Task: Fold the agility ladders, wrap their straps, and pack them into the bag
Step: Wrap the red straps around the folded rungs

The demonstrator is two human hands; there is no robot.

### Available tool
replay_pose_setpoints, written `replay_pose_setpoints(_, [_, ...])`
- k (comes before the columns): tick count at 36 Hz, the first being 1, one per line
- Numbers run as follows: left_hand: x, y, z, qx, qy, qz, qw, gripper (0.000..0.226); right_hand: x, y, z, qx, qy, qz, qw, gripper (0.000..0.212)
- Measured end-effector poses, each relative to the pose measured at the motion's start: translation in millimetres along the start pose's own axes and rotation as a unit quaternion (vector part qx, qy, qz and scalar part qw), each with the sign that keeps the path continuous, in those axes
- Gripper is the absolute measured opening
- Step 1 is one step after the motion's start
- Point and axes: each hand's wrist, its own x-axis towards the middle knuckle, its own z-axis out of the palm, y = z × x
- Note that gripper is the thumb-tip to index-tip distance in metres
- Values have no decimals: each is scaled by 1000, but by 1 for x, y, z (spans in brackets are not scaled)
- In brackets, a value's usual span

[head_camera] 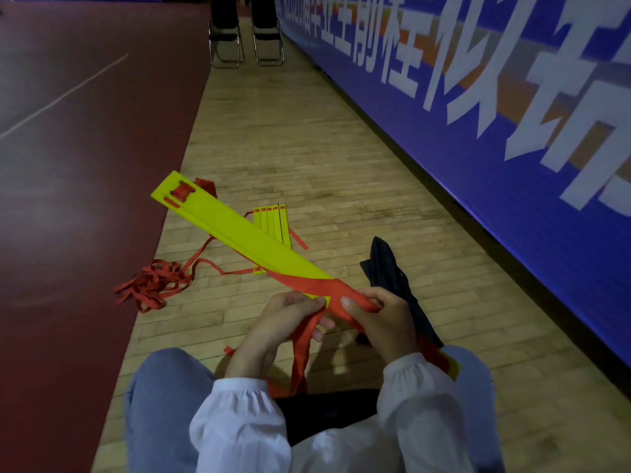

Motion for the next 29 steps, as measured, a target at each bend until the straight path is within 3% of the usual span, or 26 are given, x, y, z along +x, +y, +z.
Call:
replay_pose_setpoints(12, [-1,5,4,-21,78,-46,996,59,-5,-4,14,-62,70,-33,995,24])
replay_pose_setpoints(16, [-1,3,4,-32,105,-44,993,61,-5,-2,21,-74,66,-47,994,26])
replay_pose_setpoints(20, [1,0,3,-33,135,-38,990,48,-4,-2,23,-77,61,-61,993,28])
replay_pose_setpoints(26, [-1,-1,0,4,144,-23,989,35,1,1,14,-54,-56,-52,996,19])
replay_pose_setpoints(29, [-2,0,1,24,129,-12,991,33,0,-2,4,-74,-114,-37,990,33])
